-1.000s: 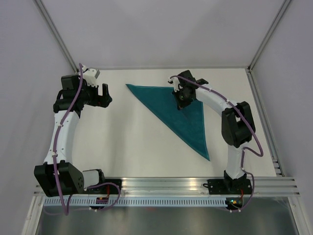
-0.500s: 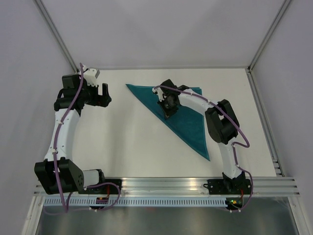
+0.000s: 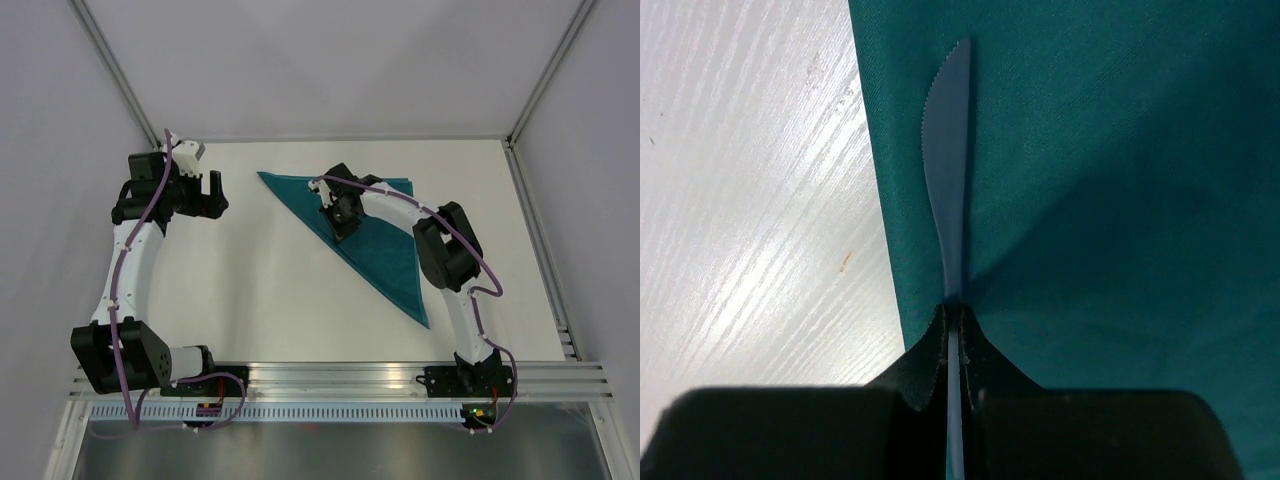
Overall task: Fold the napkin, place the utensils inside, and roll it up
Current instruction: Place the knife on the napkin.
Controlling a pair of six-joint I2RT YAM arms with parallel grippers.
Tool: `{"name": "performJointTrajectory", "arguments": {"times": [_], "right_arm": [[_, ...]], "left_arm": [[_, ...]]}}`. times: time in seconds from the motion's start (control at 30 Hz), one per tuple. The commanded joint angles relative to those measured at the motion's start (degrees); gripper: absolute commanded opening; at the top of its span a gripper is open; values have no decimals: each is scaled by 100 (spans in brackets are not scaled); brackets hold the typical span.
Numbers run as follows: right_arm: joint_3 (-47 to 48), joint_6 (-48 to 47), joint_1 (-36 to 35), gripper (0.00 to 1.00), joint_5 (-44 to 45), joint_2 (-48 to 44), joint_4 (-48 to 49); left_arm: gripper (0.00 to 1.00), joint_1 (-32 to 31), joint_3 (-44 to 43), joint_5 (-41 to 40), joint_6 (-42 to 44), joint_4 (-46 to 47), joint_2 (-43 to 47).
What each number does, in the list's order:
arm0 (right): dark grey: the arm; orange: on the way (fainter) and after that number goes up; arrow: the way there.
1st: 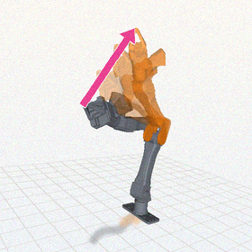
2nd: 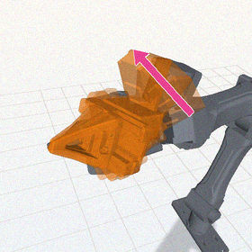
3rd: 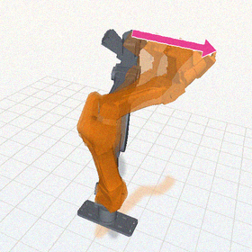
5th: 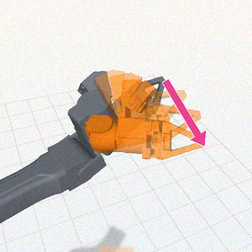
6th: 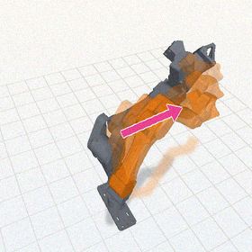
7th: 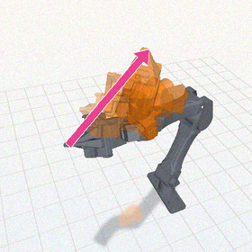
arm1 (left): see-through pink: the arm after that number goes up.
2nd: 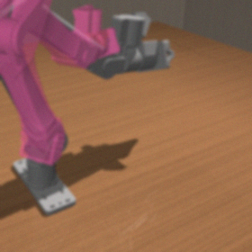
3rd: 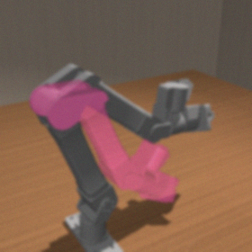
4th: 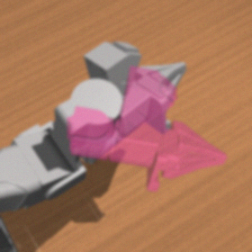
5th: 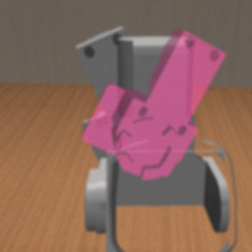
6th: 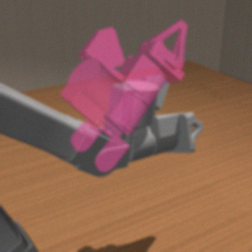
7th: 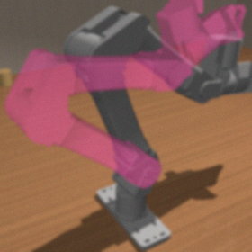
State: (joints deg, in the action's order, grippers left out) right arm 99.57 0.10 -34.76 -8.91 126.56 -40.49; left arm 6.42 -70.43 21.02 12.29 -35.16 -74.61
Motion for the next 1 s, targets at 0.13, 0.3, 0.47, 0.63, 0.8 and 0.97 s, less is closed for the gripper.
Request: {"name": "performJointTrajectory", "arguments": {"times": [0.13, 0.3, 0.47, 0.63, 0.8, 0.97], "right_arm": [[317, 175, -66, 0, 231, 105, 41], [440, 184, -66, 0, 258, 123, 6], [467, 166, -66, 0, 232, 202, -3], [414, 157, -92, 1, 223, 246, 6], [432, 131, -101, 3, 196, 264, -20], [449, 96, -110, 10, 205, 237, -29]], "left_arm": [[98, 26, -155, -63, 54, 26, 16], [98, 26, -146, -36, 36, 18, -1], [98, 26, -128, -36, 54, 18, -19], [98, 26, -120, -19, 63, 18, -36], [98, 26, -111, 25, 63, 9, -71], [98, 26, -102, 43, 89, 26, -80]]}}
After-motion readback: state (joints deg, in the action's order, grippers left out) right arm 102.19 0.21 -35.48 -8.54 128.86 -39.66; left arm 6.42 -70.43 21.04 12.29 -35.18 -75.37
